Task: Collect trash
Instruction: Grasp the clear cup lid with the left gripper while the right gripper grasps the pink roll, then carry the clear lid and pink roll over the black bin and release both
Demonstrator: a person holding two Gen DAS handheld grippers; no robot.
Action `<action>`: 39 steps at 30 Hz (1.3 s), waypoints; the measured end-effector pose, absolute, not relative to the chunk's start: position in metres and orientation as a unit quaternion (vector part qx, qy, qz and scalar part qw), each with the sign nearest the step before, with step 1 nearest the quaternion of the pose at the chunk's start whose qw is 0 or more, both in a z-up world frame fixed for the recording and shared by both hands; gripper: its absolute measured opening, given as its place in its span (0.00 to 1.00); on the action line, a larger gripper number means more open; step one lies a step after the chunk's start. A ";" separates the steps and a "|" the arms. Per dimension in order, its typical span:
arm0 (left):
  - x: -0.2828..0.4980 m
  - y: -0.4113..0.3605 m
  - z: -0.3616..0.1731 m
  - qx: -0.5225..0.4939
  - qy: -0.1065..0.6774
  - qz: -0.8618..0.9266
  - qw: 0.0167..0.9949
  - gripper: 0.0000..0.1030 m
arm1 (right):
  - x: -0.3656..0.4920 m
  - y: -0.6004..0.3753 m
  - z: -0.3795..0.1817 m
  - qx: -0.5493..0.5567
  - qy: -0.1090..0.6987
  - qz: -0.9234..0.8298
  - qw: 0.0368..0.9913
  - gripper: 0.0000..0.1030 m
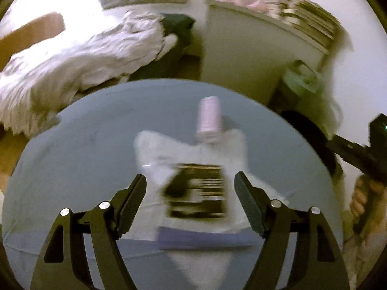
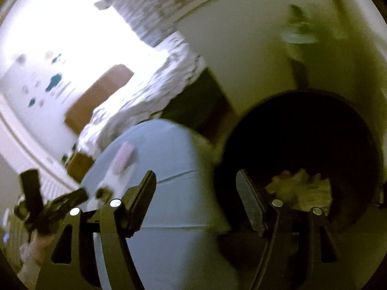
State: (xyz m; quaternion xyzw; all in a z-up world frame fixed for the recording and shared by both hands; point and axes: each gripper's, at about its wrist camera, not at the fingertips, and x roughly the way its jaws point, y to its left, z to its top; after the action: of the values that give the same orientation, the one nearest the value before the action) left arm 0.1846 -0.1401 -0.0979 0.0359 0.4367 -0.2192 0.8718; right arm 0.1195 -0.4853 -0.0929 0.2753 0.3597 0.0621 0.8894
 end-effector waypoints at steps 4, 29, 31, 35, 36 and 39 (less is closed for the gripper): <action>0.201 -0.131 -0.114 0.039 0.459 -0.222 0.860 0.73 | 0.145 -0.433 -0.070 0.232 0.378 0.100 0.891 0.67; 0.216 -0.130 -0.121 0.056 0.423 -0.232 0.874 0.50 | 0.308 -0.275 -0.100 0.064 0.507 0.086 0.855 0.37; 0.212 -0.126 -0.118 0.044 0.420 -0.233 0.876 0.50 | 0.299 -0.284 -0.096 0.073 0.495 0.091 0.861 0.34; 0.203 -0.122 -0.102 0.013 0.411 -0.241 0.879 0.50 | 0.269 -0.325 -0.077 0.148 0.444 0.122 0.875 0.32; 0.200 -0.124 -0.095 0.010 0.406 -0.247 0.880 0.50 | 0.261 -0.335 -0.071 0.163 0.434 0.124 0.877 0.32; 0.188 -0.140 -0.076 0.009 0.389 -0.267 0.882 0.50 | 0.227 -0.378 -0.060 0.209 0.399 0.123 0.884 0.32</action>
State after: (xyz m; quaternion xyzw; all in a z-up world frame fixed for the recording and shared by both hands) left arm 0.1875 -0.1402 -0.0760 0.0088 0.3887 -0.2667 0.8819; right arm 0.2272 -0.3783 -0.0597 0.2093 0.3988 0.1228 0.8843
